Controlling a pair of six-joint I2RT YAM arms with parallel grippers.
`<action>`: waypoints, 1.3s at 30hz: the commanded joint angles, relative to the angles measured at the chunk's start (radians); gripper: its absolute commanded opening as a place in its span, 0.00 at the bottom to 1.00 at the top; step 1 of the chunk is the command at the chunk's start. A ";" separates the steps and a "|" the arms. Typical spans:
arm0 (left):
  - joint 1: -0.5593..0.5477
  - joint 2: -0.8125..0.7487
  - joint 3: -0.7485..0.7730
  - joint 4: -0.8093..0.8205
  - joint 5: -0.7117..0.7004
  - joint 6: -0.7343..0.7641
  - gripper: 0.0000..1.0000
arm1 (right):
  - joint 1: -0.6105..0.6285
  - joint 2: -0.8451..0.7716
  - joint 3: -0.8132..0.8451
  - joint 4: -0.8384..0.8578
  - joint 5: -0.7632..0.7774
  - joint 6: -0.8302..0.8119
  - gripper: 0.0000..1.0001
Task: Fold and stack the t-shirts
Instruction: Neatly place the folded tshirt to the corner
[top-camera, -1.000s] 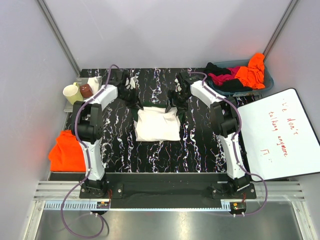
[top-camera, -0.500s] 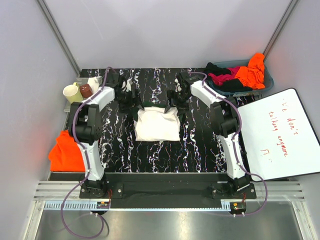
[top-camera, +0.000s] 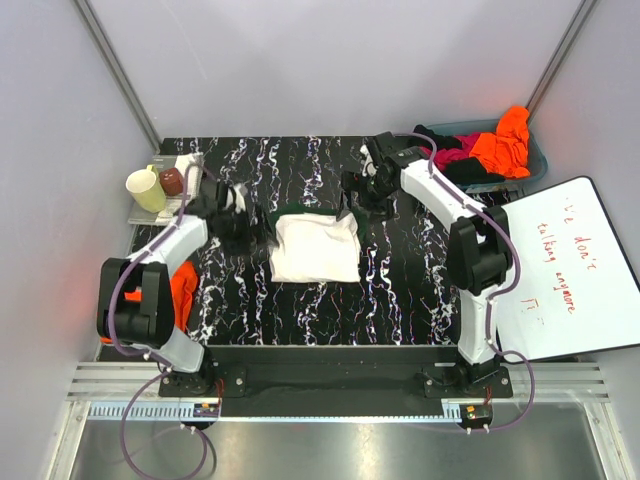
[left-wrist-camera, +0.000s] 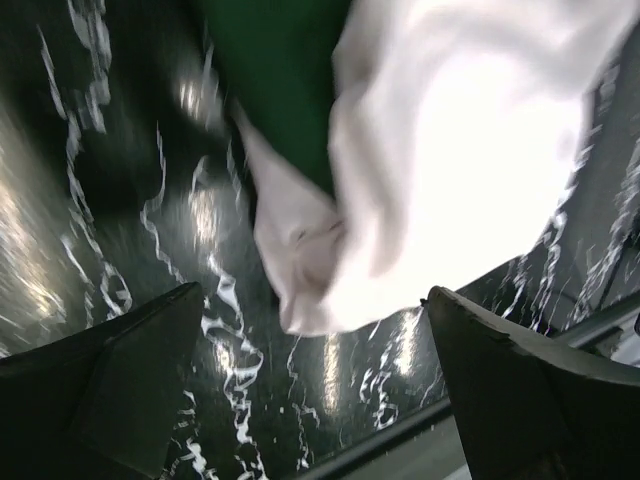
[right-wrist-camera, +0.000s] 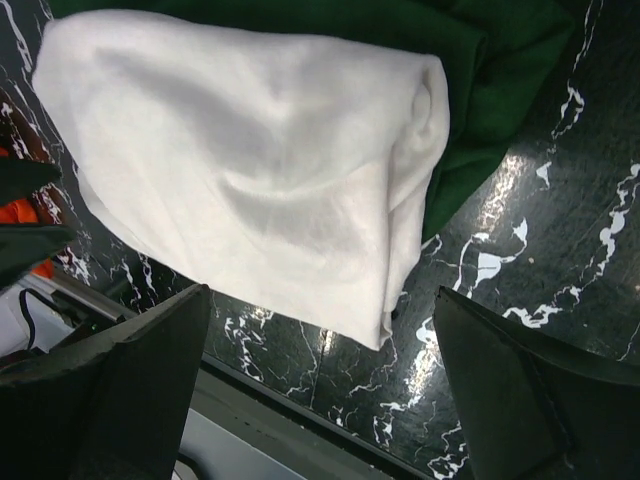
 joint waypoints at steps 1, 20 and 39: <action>-0.004 -0.004 -0.147 0.159 0.094 -0.123 0.99 | -0.004 -0.070 -0.056 0.038 0.008 -0.007 1.00; -0.128 0.350 0.029 0.244 -0.015 -0.223 0.00 | -0.031 -0.179 -0.168 0.051 -0.014 -0.007 1.00; 0.040 -0.194 -0.012 -0.370 -0.420 -0.108 0.00 | -0.087 -0.300 -0.266 0.045 -0.060 -0.093 1.00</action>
